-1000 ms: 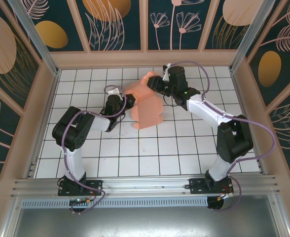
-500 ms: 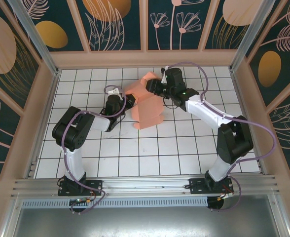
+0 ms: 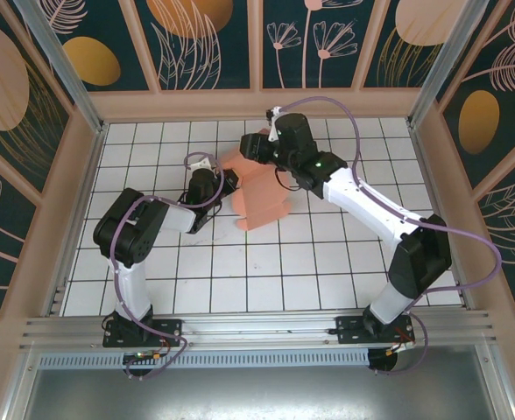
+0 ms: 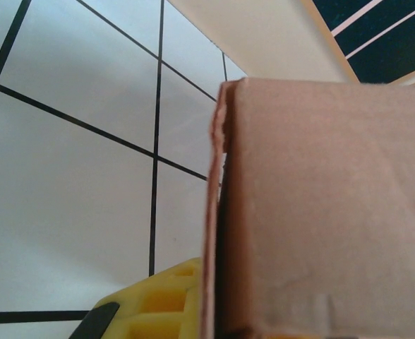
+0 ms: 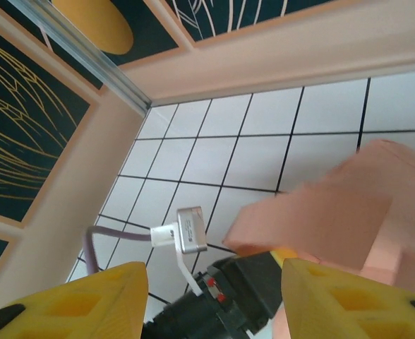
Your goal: Fold the paper box
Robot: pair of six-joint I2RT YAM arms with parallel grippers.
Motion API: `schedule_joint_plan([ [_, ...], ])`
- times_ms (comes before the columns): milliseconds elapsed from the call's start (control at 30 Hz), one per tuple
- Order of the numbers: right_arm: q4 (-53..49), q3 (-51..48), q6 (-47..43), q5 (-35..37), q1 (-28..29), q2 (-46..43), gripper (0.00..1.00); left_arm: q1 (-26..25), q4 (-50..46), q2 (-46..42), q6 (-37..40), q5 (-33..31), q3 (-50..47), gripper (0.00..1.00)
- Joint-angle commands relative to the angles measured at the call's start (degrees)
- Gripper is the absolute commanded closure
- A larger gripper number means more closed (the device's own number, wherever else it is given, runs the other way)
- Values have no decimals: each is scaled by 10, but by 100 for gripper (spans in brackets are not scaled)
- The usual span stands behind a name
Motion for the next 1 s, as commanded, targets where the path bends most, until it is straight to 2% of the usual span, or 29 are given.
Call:
schedule_joint_plan([
  [0, -29, 24, -14, 70, 3, 7, 47, -2, 2, 9, 10, -7, 15, 100],
  [133, -11, 8, -13, 86, 4, -11, 47, -2, 2, 10, 10, -6, 16, 100],
  [333, -50, 59, -21, 9, 5, 38, 53, -2, 3, 14, 10, -3, 19, 100],
  [567, -72, 68, -1, 50, -1, 64, 58, -1, 4, 5, 12, -2, 13, 100],
  [800, -111, 93, 30, 47, -10, 94, 68, -2, 32, -3, 29, -24, -10, 100],
  [967, -103, 89, 57, 35, -15, 97, 74, -1, 30, -10, 42, -31, -11, 100],
])
